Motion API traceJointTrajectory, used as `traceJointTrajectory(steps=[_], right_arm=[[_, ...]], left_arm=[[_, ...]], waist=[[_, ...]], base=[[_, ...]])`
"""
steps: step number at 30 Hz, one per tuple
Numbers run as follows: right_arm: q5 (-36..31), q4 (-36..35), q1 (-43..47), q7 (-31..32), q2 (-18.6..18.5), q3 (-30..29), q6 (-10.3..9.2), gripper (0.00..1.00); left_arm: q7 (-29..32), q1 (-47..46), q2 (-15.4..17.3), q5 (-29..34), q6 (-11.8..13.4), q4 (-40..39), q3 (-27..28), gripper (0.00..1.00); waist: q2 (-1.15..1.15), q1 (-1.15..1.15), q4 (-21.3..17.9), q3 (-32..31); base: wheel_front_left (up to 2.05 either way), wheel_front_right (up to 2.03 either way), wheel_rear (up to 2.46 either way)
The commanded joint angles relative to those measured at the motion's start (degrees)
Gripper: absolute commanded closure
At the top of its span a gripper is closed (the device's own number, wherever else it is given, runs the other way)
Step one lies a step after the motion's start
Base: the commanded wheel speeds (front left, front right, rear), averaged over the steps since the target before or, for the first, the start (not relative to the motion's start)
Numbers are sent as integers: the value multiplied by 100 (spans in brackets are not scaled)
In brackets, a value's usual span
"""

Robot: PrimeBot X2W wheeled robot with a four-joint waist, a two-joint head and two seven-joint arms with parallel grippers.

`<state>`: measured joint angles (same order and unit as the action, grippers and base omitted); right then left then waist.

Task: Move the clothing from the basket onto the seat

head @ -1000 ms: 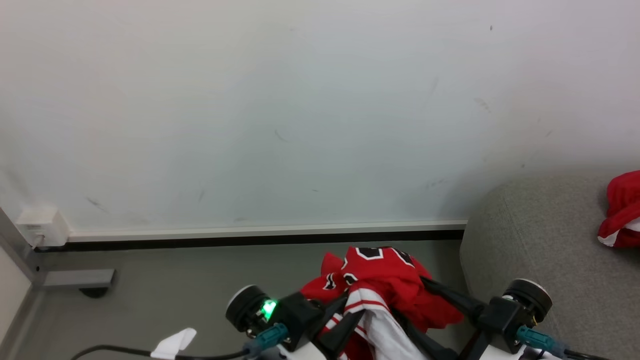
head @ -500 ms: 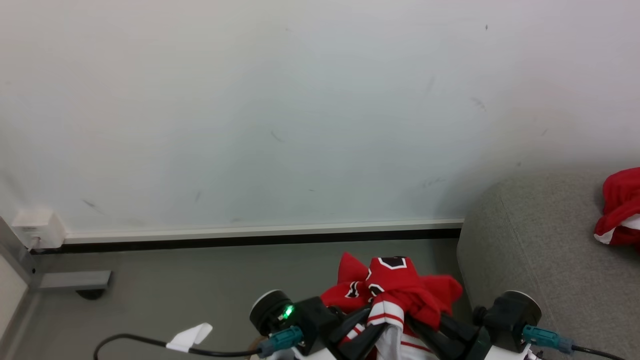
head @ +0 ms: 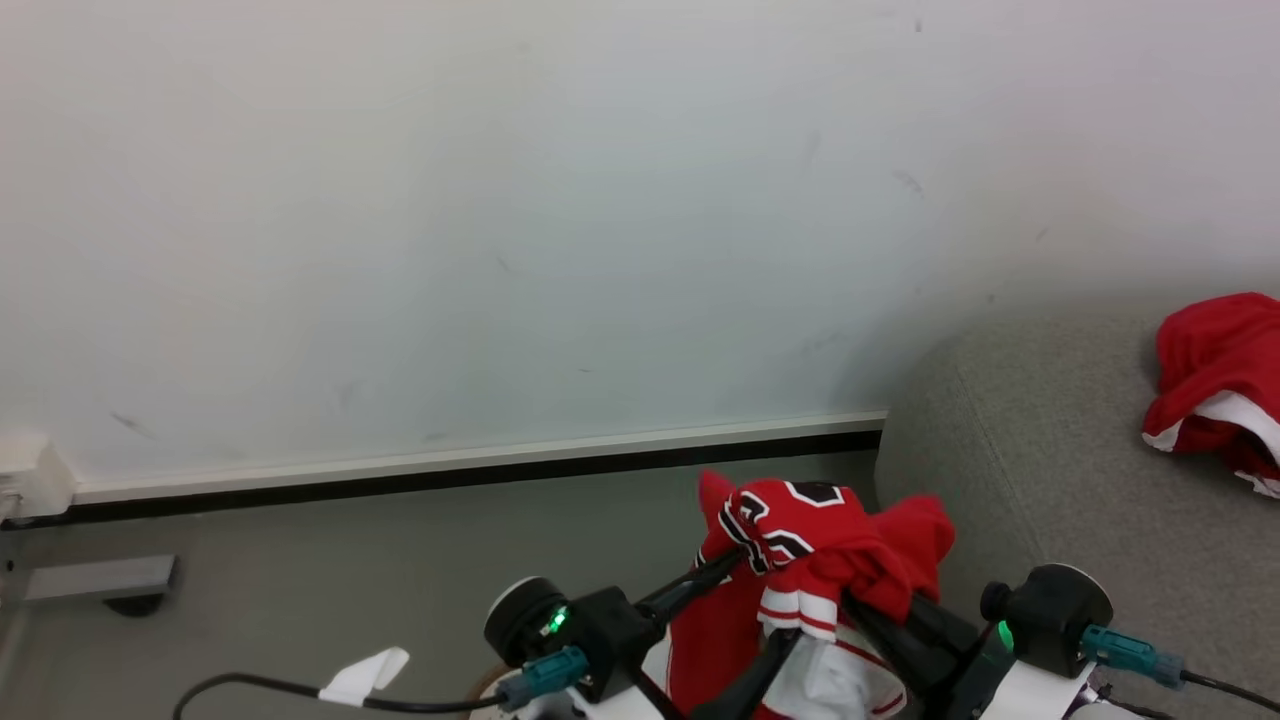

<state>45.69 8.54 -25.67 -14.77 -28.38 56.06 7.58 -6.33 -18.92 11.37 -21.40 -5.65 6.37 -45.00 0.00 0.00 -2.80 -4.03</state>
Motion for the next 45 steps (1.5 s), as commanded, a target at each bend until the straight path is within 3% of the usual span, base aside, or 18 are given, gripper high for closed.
traceJointTrajectory(steps=[1,23,33,39,45], right_arm=[[-21,3,38,-46,-25,-62,-17,100],[-363,-293,348,-46,-146,-1213,-16,100],[-615,-537,248,-46,-59,-2360,-16,100],[-808,-507,-292,-46,-60,-3359,-16,100],[-594,-179,-1099,-47,-145,-4316,-16,100]], left_arm=[[-51,-43,15,-8,22,35,16,0],[-174,-348,-35,36,94,247,-89,0],[15,-976,-123,185,35,140,-177,0],[331,-1763,-109,314,-60,36,-253,0],[584,-2854,-112,392,-138,150,-250,0]], waist=[[0,0,-122,64],[0,0,-2185,709],[0,0,-2216,1465],[0,0,-2084,2422],[0,0,-1878,3423]], base=[[0,0,0],[0,0,0],[0,0,0],[0,0,0],[0,0,0]])
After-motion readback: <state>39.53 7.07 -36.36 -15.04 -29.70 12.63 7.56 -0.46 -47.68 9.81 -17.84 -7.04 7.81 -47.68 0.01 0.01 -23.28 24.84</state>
